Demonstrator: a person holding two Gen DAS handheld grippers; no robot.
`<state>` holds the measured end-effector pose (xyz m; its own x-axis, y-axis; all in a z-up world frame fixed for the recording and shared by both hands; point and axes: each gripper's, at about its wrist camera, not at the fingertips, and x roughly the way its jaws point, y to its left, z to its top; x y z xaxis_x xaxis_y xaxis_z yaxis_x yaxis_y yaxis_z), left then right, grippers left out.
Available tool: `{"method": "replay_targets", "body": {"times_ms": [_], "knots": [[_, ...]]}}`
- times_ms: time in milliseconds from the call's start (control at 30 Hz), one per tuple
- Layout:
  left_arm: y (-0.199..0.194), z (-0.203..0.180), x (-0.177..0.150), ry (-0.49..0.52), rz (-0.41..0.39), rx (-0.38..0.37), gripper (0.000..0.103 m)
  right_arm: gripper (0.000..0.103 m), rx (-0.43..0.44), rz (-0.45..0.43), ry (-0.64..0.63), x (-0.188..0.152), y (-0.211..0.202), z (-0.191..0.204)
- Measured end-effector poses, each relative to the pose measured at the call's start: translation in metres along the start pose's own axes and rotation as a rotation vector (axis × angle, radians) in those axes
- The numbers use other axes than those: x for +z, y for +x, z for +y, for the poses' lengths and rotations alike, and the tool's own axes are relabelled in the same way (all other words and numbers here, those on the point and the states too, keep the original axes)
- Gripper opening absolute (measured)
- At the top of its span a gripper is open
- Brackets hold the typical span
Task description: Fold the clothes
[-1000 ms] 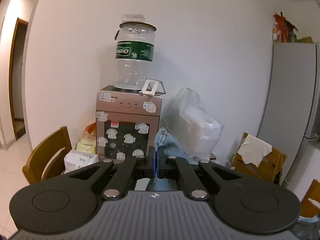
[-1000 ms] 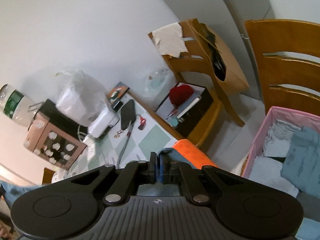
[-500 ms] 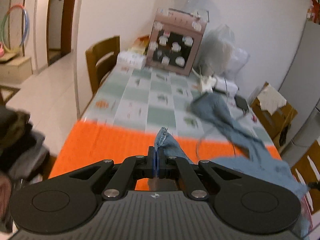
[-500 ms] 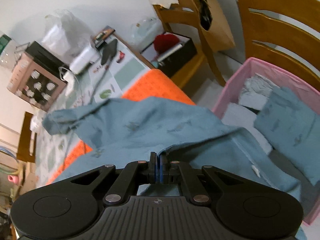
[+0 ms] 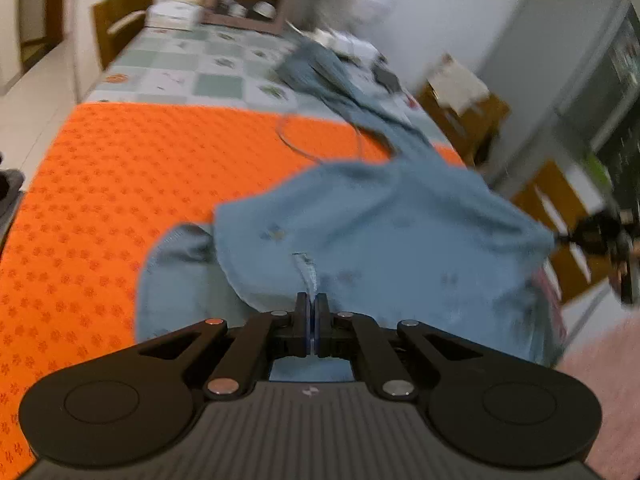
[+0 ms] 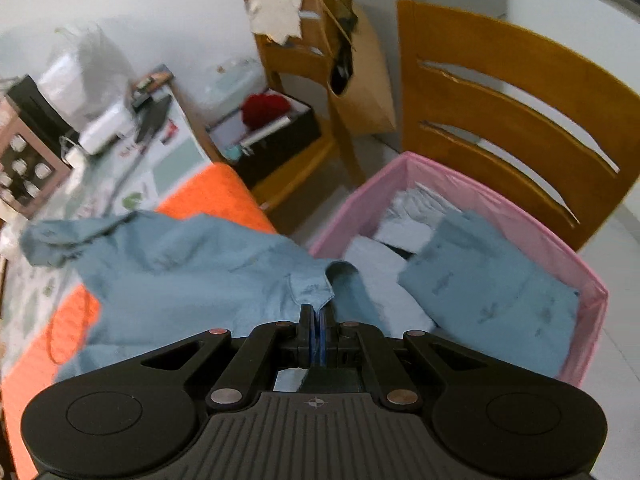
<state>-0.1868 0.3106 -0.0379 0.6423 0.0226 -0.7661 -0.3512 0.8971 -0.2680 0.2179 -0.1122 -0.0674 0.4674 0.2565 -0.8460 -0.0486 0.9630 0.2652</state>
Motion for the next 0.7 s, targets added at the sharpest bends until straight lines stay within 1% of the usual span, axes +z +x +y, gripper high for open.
{"method": "replay_targets", "body": {"times_ms": [100, 133, 167, 200, 233, 267, 300, 333, 367, 400, 433, 500, 533, 600, 667, 700], "knots": [[0.008, -0.006, -0.010, 0.038, 0.026, -0.004, 0.004, 0.006, -0.018, 0.028, -0.024, -0.010, 0.012, -0.003], [0.010, -0.007, -0.012, 0.042, 0.035, -0.008, 0.011, 0.007, -0.025, 0.037, -0.030, -0.013, 0.016, -0.003], [0.010, -0.007, -0.014, 0.044, 0.036, -0.006, 0.015, 0.008, -0.033, 0.049, -0.039, -0.016, 0.019, -0.002], [0.009, -0.008, -0.015, 0.045, 0.036, -0.004, 0.026, 0.009, -0.049, 0.051, -0.047, -0.018, 0.020, -0.001], [0.008, -0.008, -0.016, 0.046, 0.037, -0.002, 0.037, 0.015, -0.064, 0.053, -0.055, -0.020, 0.021, -0.001], [0.006, -0.007, -0.014, 0.045, 0.026, 0.003, 0.040, 0.022, -0.072, 0.050, -0.072, -0.021, 0.020, 0.001], [0.004, -0.006, -0.011, 0.038, 0.011, 0.011, 0.047, 0.026, -0.079, 0.043, -0.087, -0.023, 0.017, 0.003], [0.002, -0.004, -0.009, 0.024, -0.002, 0.021, 0.056, 0.033, -0.091, 0.034, -0.106, -0.024, 0.014, 0.005], [-0.001, -0.001, -0.007, 0.010, -0.016, 0.032, 0.061, 0.036, -0.099, 0.021, -0.129, -0.025, 0.010, 0.007], [0.001, 0.001, -0.004, -0.002, -0.023, 0.060, 0.070, 0.037, -0.104, 0.013, -0.150, -0.025, 0.007, 0.009], [0.002, 0.003, -0.001, -0.013, -0.029, 0.088, 0.072, 0.039, -0.110, 0.004, -0.170, -0.025, 0.004, 0.012], [0.004, 0.007, 0.005, -0.036, -0.042, 0.144, 0.072, 0.041, -0.112, -0.008, -0.207, -0.025, 0.000, 0.020], [0.007, 0.011, 0.007, -0.059, -0.034, 0.148, 0.074, 0.042, -0.111, -0.014, -0.219, -0.025, -0.002, 0.024], [0.014, 0.016, 0.013, -0.087, -0.047, 0.165, 0.081, 0.043, -0.093, -0.019, -0.242, -0.024, -0.005, 0.032], [0.020, 0.021, 0.018, -0.115, -0.061, 0.182, 0.083, 0.047, -0.075, -0.021, -0.261, -0.024, -0.005, 0.041], [0.024, 0.021, 0.022, -0.123, -0.066, 0.190, 0.086, 0.047, -0.064, -0.020, -0.268, -0.025, -0.006, 0.046]]}}
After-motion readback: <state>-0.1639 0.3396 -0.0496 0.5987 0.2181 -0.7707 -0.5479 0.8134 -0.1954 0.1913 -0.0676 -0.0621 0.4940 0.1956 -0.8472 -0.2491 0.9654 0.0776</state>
